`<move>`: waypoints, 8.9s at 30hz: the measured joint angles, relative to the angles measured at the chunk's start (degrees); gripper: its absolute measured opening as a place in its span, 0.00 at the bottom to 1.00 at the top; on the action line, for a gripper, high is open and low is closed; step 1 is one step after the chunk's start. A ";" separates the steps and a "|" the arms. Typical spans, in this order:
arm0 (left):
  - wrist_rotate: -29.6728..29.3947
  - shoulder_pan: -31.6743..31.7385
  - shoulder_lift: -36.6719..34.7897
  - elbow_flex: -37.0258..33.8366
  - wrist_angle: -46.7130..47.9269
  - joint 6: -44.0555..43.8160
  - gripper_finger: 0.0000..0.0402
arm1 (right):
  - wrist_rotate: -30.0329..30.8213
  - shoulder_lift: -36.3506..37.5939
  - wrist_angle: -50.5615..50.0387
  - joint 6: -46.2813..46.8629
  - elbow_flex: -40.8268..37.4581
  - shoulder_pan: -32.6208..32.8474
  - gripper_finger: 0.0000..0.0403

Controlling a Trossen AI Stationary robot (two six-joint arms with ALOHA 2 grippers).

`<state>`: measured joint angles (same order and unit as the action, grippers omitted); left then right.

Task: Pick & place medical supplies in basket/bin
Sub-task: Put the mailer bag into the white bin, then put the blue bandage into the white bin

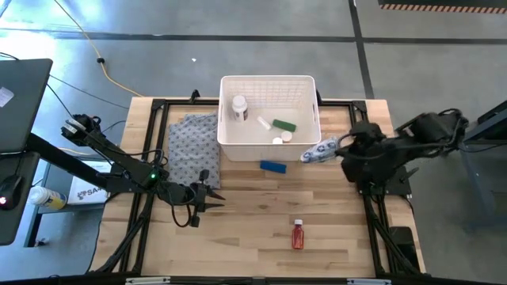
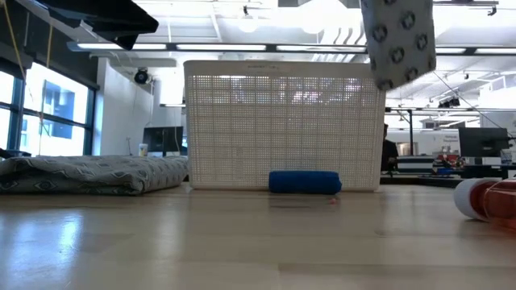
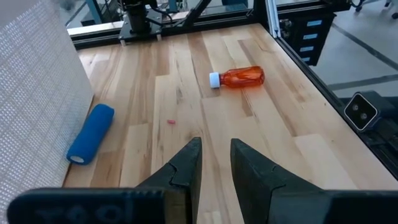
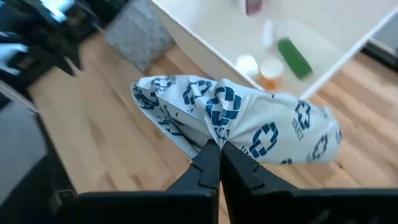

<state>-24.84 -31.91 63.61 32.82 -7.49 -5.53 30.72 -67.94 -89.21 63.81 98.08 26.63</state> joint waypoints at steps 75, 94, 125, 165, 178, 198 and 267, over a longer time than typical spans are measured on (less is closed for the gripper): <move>-5.58 3.40 -1.75 0.00 -7.40 7.98 0.29 | -50.84 -26.69 76.84 -62.36 -28.52 -55.71 0.00; -5.57 3.41 -1.75 0.00 -11.62 4.35 0.29 | -53.69 -26.02 76.56 -62.43 -28.52 -54.21 0.31; 3.20 3.39 -1.51 0.00 -10.73 24.29 0.29 | -10.83 -9.03 62.70 -53.67 -33.13 -12.46 0.52; -4.19 3.41 -1.51 0.00 -11.35 7.94 0.29 | 2.11 -31.12 81.13 -51.46 -49.22 -16.15 0.48; -4.71 3.41 -1.51 0.00 -9.85 3.75 0.29 | 1.45 -31.12 86.41 -50.57 -54.13 -17.99 0.45; -4.76 3.41 -1.49 0.00 -8.95 4.13 0.29 | 2.70 -31.10 96.43 -51.26 -58.90 -17.93 0.35; -4.15 3.39 -1.49 0.02 -9.06 5.33 0.29 | -24.38 -24.33 82.65 -72.52 -33.20 -58.36 0.13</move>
<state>-28.99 -28.51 62.13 32.84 -16.54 -0.21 6.34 -92.27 -6.56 -8.70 64.88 -31.73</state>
